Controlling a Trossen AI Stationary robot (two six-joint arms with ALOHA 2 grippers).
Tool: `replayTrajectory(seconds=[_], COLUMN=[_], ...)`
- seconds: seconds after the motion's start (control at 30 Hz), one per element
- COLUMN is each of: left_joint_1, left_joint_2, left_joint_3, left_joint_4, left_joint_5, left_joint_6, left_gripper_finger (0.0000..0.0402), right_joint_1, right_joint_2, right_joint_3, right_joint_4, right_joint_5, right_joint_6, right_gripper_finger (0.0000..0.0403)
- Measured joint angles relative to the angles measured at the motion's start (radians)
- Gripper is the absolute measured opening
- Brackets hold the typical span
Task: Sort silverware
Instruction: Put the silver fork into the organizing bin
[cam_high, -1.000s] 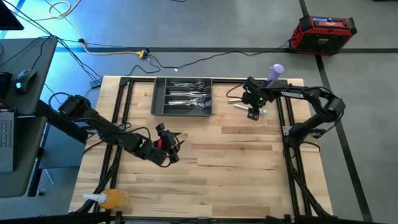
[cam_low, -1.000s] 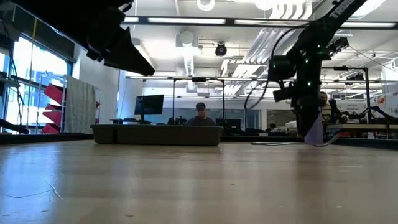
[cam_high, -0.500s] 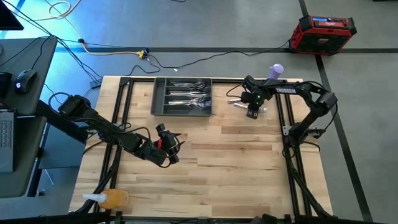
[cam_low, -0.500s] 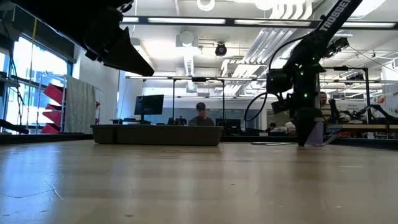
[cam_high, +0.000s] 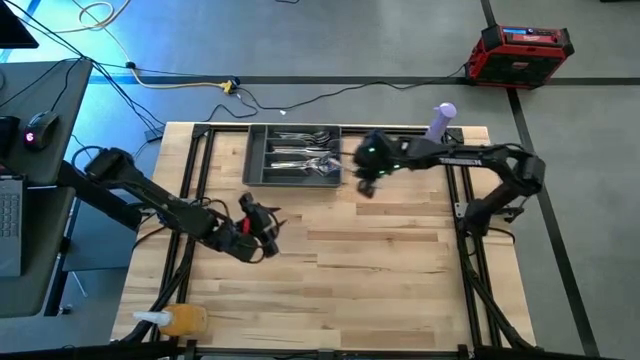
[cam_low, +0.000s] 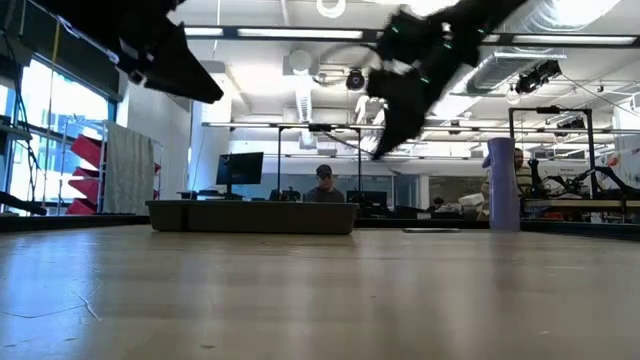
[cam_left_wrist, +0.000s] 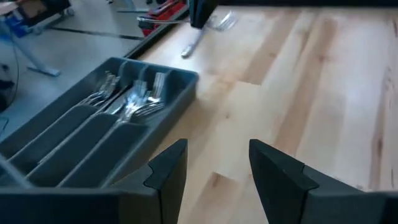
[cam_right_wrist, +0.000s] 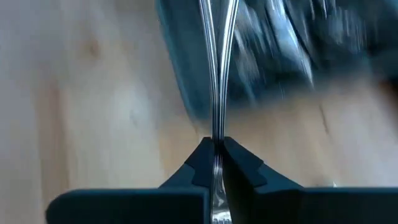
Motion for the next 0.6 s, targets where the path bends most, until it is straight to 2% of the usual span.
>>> replayTrajectory(seconds=[0.1,0.23,0.4,0.6], left_joint_1=[0.000,-0.005,-0.028,-0.083], left_joint_2=[-0.070,-0.111,-0.101,-0.067], left_joint_3=[0.000,0.000,0.000,0.000], left_joint_4=[-0.066,-0.114,-0.138,-0.144], left_joint_5=[-0.010,-0.005,0.036,0.065], left_joint_6=[-0.044,-0.088,-0.126,-0.176], left_gripper_finger=[0.0138,0.0125,0.0120,0.0119], right_joint_1=[0.036,0.027,0.010,-0.015], right_joint_2=[0.150,0.389,0.678,0.921], right_joint_3=[0.188,0.505,0.895,1.241], right_joint_4=[-0.002,-0.078,-0.313,-0.554], right_joint_5=[0.015,0.013,0.028,0.035], right_joint_6=[-0.038,-0.124,-0.217,-0.287], right_gripper_finger=[0.0001,0.0001,0.0001,0.0011])
